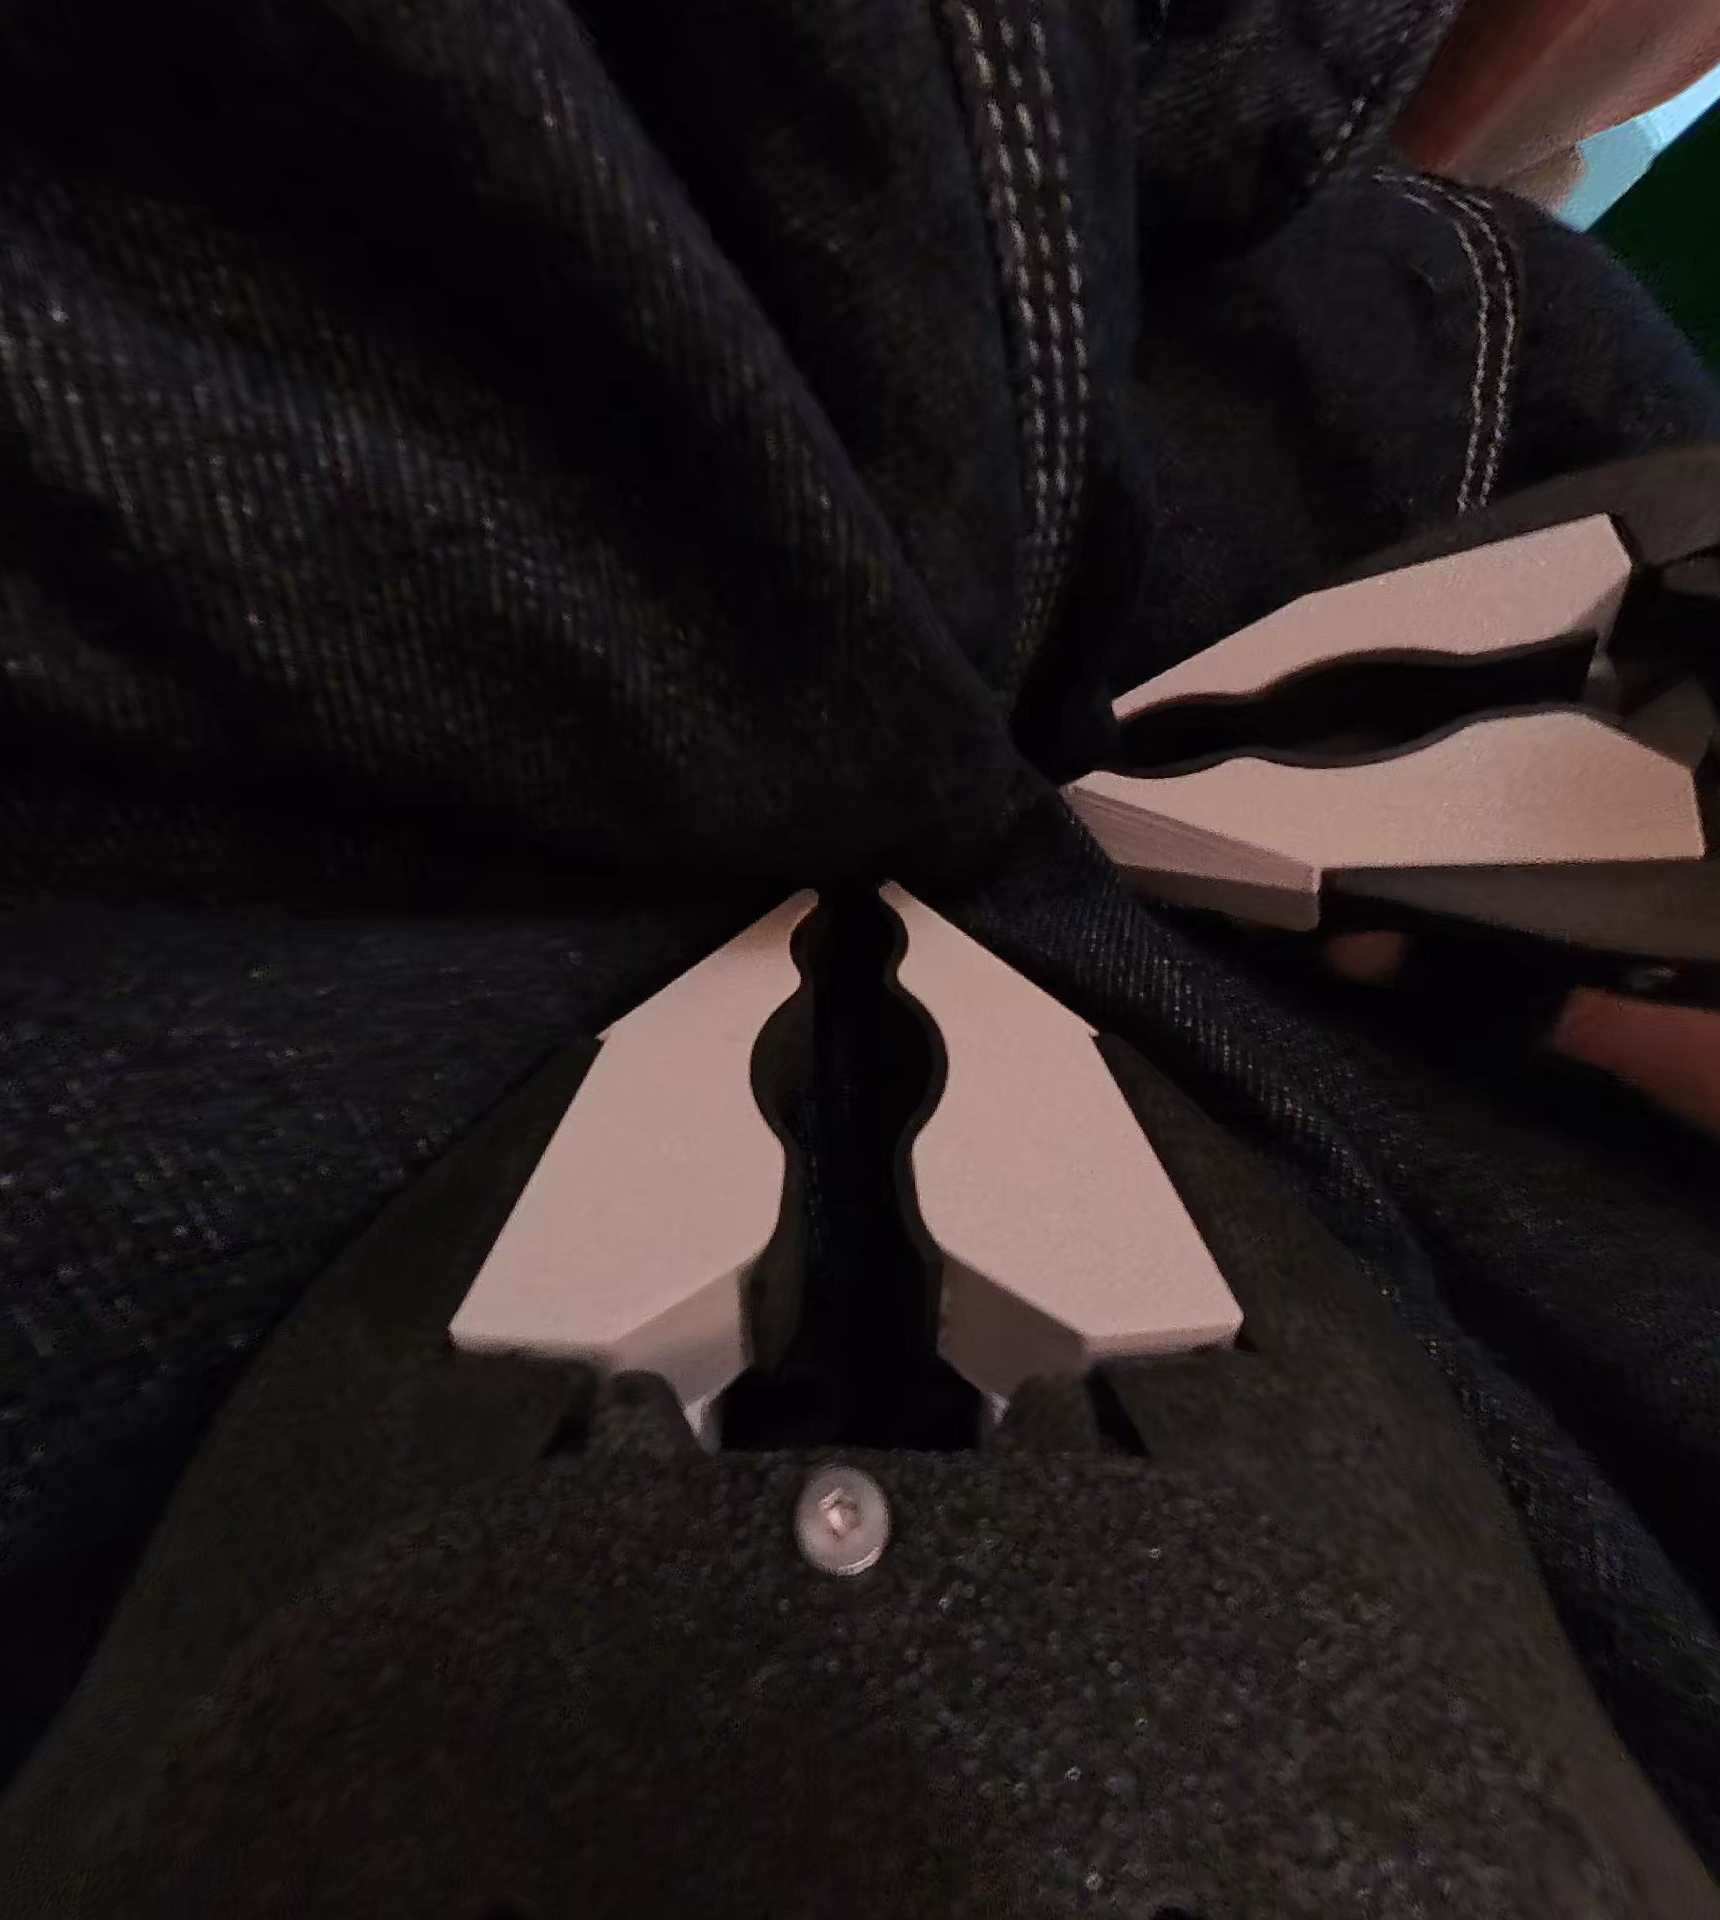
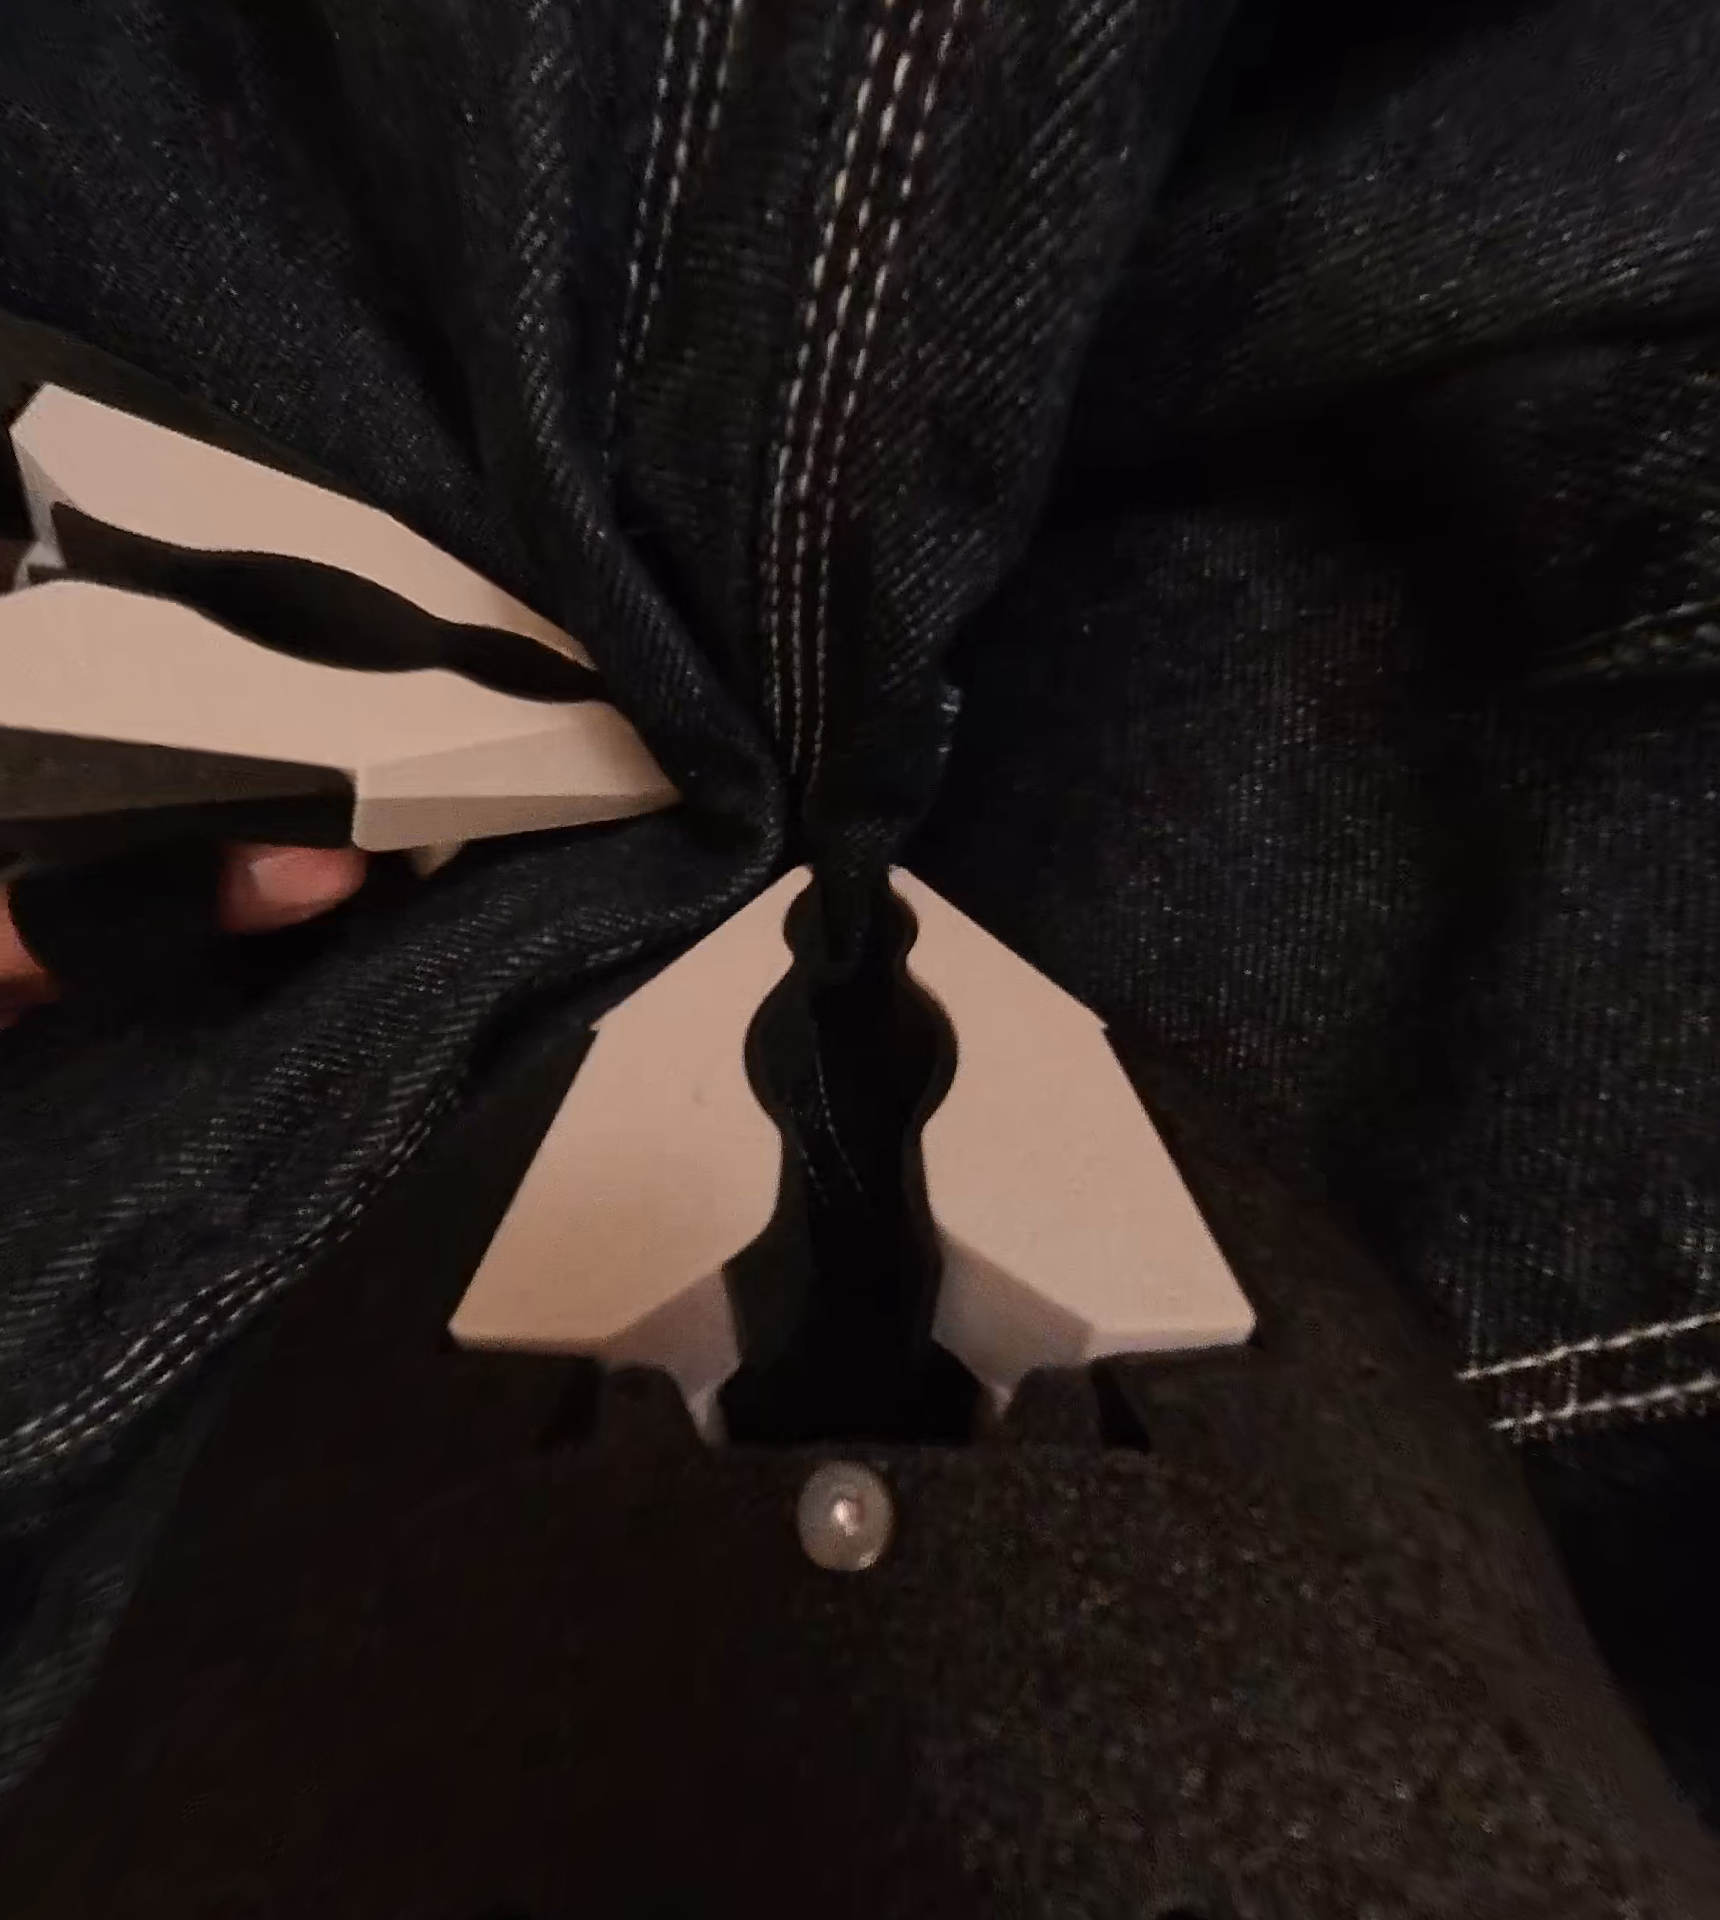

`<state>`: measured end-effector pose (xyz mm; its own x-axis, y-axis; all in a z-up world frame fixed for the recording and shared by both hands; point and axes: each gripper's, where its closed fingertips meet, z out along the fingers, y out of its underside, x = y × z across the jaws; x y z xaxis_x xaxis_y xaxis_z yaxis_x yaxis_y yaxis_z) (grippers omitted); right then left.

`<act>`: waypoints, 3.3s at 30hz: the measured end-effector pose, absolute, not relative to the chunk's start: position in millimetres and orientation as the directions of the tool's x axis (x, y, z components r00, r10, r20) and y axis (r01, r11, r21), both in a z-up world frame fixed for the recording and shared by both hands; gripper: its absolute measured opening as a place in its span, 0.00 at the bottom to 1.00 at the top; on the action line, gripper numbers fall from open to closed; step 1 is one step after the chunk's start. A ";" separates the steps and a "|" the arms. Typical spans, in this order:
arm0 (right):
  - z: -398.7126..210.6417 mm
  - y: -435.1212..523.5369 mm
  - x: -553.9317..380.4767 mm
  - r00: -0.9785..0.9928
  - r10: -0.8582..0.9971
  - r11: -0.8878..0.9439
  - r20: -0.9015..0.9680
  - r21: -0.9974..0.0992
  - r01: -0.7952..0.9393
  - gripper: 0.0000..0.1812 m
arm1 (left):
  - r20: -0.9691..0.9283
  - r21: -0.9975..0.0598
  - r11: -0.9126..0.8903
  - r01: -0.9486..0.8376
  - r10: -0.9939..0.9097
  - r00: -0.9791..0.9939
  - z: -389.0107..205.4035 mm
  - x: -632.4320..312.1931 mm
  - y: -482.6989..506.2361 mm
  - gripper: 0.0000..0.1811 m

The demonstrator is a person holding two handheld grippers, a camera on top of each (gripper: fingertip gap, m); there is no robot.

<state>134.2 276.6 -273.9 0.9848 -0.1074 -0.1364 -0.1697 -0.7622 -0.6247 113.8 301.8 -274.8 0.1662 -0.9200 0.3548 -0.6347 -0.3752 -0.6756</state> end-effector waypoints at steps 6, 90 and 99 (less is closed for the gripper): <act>-180.2 261.8 90.0 0.994 -0.016 -0.621 -0.111 -0.778 -0.097 0.17 | 0.376 -0.823 -0.366 -0.434 -0.924 0.065 -144.8 91.4 347.3 0.06; -156.7 199.3 -188.9 0.988 -0.095 -0.186 0.118 -0.978 0.099 0.39 | 0.412 -0.729 -0.678 -0.096 -0.545 0.730 -217.9 -307.2 421.2 0.03; -83.6 204.9 -180.4 0.968 -0.235 -0.035 0.092 -0.996 0.086 0.42 | 0.443 -0.833 -0.550 0.062 -0.596 0.670 -106.1 -294.4 312.8 0.03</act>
